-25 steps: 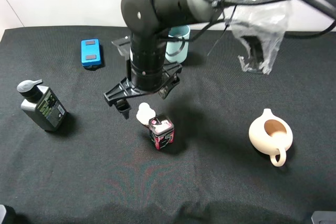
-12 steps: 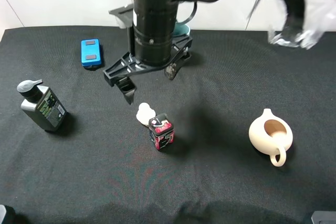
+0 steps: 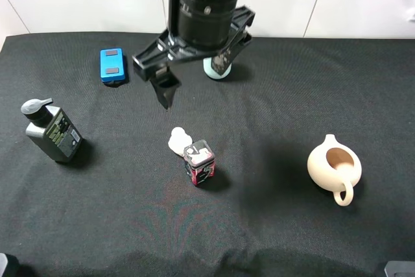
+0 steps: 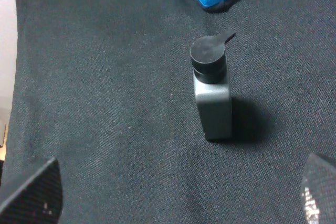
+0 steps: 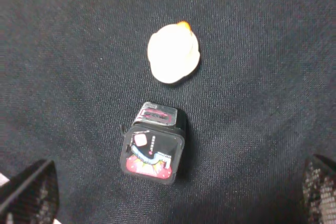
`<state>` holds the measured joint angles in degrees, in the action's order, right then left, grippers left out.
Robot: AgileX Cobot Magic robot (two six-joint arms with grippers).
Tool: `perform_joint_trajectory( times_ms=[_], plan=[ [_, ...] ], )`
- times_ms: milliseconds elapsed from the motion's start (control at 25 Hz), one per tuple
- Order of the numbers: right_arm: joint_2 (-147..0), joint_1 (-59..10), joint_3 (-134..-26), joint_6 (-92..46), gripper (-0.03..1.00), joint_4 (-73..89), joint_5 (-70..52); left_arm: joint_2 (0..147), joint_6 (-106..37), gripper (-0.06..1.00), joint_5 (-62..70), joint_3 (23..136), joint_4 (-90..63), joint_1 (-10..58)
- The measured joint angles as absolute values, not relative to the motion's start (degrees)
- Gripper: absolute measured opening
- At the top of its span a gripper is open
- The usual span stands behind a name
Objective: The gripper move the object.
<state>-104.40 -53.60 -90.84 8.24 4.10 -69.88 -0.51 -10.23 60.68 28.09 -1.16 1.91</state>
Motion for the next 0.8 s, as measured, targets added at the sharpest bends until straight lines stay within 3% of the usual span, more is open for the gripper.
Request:
perform_joint_trajectory(
  times_ms=[800],
  plan=[
    [-81.71, -53.60, -88.83, 7.38, 0.69, 0.00, -70.08, -0.51, -10.23, 0.96, 60.68, 28.09, -1.16, 1.91]
  ],
)
